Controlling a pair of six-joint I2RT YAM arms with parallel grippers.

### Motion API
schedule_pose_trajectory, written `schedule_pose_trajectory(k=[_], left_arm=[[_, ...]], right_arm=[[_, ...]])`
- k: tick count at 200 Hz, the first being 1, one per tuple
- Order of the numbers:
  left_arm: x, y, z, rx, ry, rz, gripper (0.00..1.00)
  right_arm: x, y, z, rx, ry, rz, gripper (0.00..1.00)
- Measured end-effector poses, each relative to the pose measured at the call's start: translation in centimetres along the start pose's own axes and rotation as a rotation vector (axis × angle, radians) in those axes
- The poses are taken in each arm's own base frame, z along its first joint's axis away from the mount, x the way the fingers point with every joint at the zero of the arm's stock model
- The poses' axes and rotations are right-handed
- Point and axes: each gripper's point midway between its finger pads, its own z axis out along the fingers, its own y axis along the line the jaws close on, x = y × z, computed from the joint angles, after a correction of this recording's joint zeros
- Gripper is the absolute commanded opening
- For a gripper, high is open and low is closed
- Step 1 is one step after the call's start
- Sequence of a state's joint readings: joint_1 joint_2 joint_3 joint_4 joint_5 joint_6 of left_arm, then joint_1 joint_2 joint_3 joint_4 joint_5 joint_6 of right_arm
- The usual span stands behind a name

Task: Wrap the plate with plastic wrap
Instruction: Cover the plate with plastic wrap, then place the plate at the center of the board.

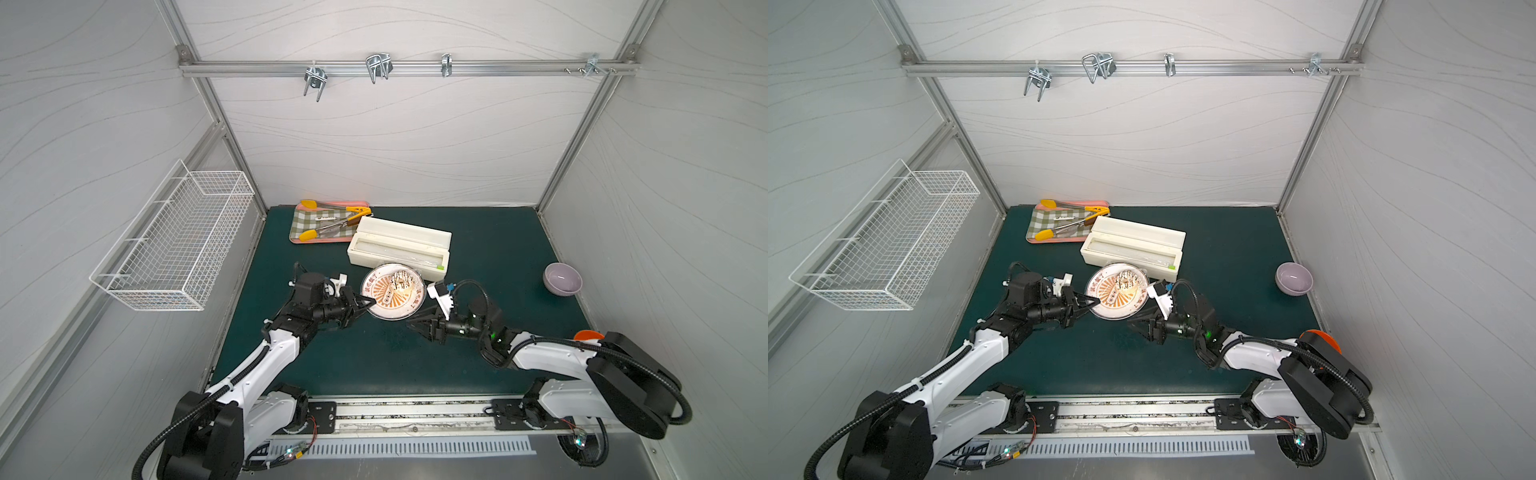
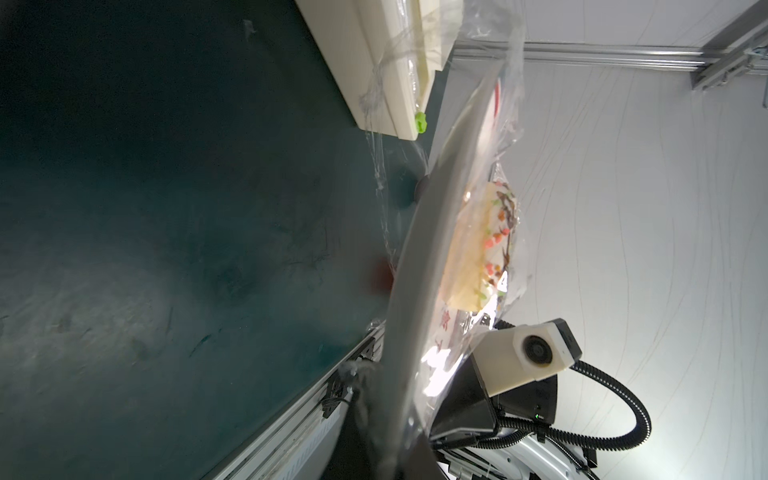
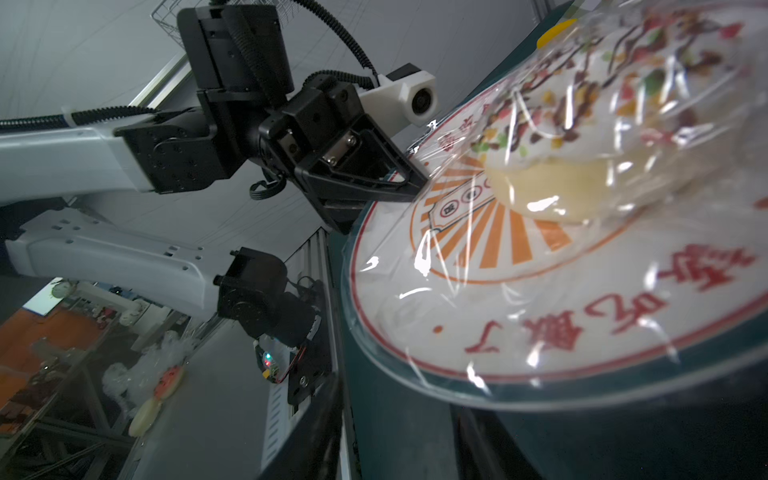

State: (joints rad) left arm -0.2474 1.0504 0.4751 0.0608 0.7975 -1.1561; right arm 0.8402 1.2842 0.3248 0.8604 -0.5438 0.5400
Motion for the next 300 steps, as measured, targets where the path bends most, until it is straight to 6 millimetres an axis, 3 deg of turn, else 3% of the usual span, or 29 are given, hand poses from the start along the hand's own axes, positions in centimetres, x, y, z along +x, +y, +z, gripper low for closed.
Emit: schedule_pose_trajectory(k=[16, 35, 59, 79, 96, 120, 139, 175, 227, 262, 278, 300], left_arm=[[0.1, 0.8, 0.2, -0.017, 0.001, -0.015, 0.00], [0.0, 1.0, 0.2, -0.020, -0.001, -0.010, 0.00], [-0.1, 0.9, 0.2, -0.010, -0.007, 0.012, 0.00], [0.0, 1.3, 0.2, -0.011, -0.011, 0.027, 0.00], [0.4, 1.5, 0.3, -0.016, -0.011, 0.047, 0.00], [1.0, 1.2, 0.6, -0.020, -0.006, 0.092, 0.00], [1.8, 1.4, 1.0, -0.030, 0.009, 0.128, 0.00], [3.0, 5.1, 2.3, -0.104, 0.048, 0.106, 0.00], [4.1, 11.6, 4.1, -0.226, 0.066, 0.059, 0.00], [4.1, 11.7, 5.3, -0.193, 0.034, 0.124, 0.00], [4.2, 11.6, 5.6, -0.192, 0.018, 0.145, 0.09], [4.4, 11.7, 5.9, -0.204, 0.000, 0.145, 0.35]], right_arm=[[1.4, 0.7, -0.8, -0.036, 0.042, 0.052, 0.55], [1.4, 1.5, -2.0, -0.028, 0.088, 0.082, 0.59], [-1.7, 1.4, -4.1, 0.072, 0.085, 0.089, 0.62], [-5.3, -1.2, -7.2, 0.223, 0.002, 0.172, 0.66], [-6.3, -3.5, -8.5, 0.335, -0.012, 0.290, 0.64], [-5.3, -5.5, -7.4, 0.403, 0.064, 0.482, 0.59], [-3.2, -6.8, -6.0, 0.451, 0.134, 0.599, 0.59], [0.7, -8.4, -4.1, 0.518, 0.238, 0.714, 0.58], [3.7, -11.2, -5.9, 0.709, 0.295, 0.738, 0.59], [4.4, -11.5, -6.6, 0.759, 0.323, 0.732, 0.56], [4.7, -11.2, -6.5, 0.769, 0.336, 0.724, 0.54], [5.0, -11.0, -6.3, 0.782, 0.343, 0.721, 0.53]])
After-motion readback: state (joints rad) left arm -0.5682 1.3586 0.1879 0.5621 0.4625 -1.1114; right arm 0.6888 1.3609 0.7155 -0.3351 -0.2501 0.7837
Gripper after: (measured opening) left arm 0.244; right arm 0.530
